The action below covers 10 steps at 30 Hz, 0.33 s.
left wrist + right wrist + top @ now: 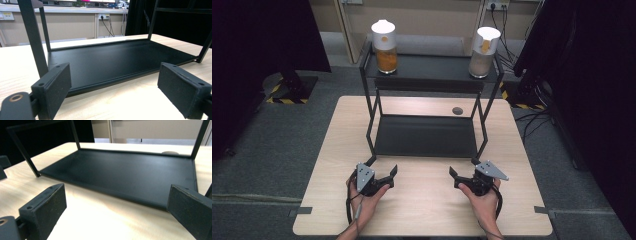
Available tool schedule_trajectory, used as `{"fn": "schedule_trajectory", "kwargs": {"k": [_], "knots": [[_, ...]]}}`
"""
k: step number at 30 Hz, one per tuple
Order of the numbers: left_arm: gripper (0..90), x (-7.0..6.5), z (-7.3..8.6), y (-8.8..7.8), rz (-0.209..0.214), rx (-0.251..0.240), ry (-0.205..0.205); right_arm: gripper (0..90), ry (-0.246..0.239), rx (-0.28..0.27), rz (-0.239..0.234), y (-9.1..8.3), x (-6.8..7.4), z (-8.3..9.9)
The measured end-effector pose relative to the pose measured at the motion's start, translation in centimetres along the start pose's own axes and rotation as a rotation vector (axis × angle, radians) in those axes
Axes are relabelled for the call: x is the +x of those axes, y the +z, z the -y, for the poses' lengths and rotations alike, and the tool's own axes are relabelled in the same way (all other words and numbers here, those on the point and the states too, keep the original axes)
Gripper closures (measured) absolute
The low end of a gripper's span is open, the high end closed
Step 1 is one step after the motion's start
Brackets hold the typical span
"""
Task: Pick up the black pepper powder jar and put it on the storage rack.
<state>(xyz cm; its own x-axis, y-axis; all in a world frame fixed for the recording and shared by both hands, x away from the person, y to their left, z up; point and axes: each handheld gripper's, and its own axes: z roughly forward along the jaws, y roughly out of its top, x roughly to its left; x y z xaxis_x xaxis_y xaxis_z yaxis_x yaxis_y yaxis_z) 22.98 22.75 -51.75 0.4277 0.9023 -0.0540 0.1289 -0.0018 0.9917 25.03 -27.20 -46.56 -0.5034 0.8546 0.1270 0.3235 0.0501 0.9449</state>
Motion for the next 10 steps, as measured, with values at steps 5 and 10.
{"fn": "schedule_trajectory", "kwargs": {"k": [5, 10], "knots": [[11.3, 0.0, 0.0, 0.0, 0.000, 0.000, -0.001, 3.0, 0.004, -0.005, -0.001, -0.1, 0.2, 1.3], [13.2, 0.2, 0.4, -0.3, 0.006, -0.048, -0.033, 2.9, 0.024, -0.039, -0.013, -0.5, 0.1, 1.6]]}}
